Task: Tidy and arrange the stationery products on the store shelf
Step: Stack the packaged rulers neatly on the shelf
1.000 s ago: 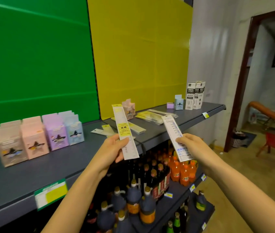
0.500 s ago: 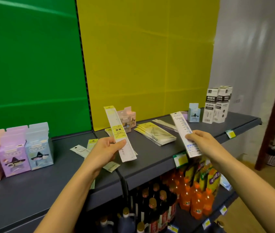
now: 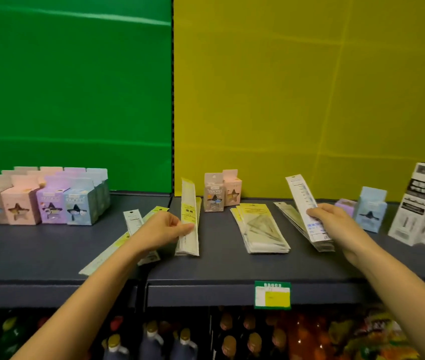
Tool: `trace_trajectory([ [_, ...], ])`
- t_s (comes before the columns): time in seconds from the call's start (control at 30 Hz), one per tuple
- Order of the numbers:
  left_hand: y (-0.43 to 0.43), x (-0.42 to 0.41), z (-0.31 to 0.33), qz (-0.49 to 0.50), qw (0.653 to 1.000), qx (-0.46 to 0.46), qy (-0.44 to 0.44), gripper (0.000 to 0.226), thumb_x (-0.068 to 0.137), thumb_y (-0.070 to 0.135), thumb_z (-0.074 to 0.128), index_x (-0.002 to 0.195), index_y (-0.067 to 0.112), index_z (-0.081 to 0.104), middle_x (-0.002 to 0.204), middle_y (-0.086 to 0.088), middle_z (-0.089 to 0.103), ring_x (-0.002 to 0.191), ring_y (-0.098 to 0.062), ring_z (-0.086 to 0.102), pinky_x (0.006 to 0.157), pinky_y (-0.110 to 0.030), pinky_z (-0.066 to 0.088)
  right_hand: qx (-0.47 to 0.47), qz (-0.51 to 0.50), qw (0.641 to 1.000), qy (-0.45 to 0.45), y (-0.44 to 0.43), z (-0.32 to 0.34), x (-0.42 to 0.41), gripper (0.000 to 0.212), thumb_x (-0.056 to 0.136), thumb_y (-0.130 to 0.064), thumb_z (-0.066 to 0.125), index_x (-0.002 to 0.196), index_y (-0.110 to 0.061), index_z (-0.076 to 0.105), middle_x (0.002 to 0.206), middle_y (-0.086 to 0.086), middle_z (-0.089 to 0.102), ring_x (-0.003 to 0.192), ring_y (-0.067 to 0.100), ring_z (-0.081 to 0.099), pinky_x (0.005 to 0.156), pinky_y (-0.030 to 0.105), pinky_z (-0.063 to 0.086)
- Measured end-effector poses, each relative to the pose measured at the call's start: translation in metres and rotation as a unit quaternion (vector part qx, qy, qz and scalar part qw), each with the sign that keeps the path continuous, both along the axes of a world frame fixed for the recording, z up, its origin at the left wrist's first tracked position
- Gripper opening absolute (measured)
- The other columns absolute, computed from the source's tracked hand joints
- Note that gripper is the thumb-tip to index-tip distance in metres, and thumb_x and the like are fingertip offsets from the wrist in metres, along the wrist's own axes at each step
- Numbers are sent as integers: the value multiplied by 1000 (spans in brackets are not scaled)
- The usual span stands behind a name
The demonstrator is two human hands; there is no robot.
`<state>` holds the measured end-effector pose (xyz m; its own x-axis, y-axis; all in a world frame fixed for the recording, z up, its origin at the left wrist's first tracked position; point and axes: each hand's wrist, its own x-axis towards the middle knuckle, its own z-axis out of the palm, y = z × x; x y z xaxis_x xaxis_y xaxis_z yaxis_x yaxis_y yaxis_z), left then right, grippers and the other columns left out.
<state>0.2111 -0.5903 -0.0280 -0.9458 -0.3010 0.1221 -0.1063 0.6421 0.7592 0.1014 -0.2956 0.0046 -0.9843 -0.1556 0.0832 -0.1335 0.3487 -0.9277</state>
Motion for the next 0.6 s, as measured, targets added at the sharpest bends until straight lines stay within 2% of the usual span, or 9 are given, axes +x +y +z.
trace_trajectory([
  [0.17, 14, -11, 1, 48, 997, -52, -41, 36, 90, 38, 53, 69, 8, 56, 56, -6, 41, 48, -12, 33, 49, -24, 24, 5, 22, 1000, 5, 18, -9, -33, 11, 94, -20, 48, 99, -12, 54, 76, 0, 60, 66, 16, 57, 57, 28, 42],
  [0.3, 20, -18, 6, 62, 991, -98, -65, 41, 93, 35, 48, 59, 13, 47, 54, -1, 39, 50, -12, 33, 49, -23, 23, 28, 43, 999, -1, 24, -26, -47, 20, 92, -19, 51, 101, -7, 62, 85, 10, 67, 70, 21, 61, 58, 30, 43],
  [0.47, 26, -26, 6, 82, 978, -179, -74, 47, 96, 31, 41, 52, 16, 37, 53, 0, 34, 49, -12, 31, 47, -24, 20, 52, 45, 997, 29, 29, -34, -65, 26, 90, -21, 54, 109, -7, 65, 102, 15, 70, 89, 29, 66, 74, 36, 47],
  [0.6, 26, -30, 0, 111, 959, -252, -70, 46, 96, 34, 40, 54, 14, 39, 55, -2, 40, 52, -15, 37, 48, -27, 25, 98, 41, 993, 54, 31, -33, -73, 32, 89, -21, 54, 119, -12, 61, 109, 13, 69, 96, 29, 66, 84, 40, 50],
])
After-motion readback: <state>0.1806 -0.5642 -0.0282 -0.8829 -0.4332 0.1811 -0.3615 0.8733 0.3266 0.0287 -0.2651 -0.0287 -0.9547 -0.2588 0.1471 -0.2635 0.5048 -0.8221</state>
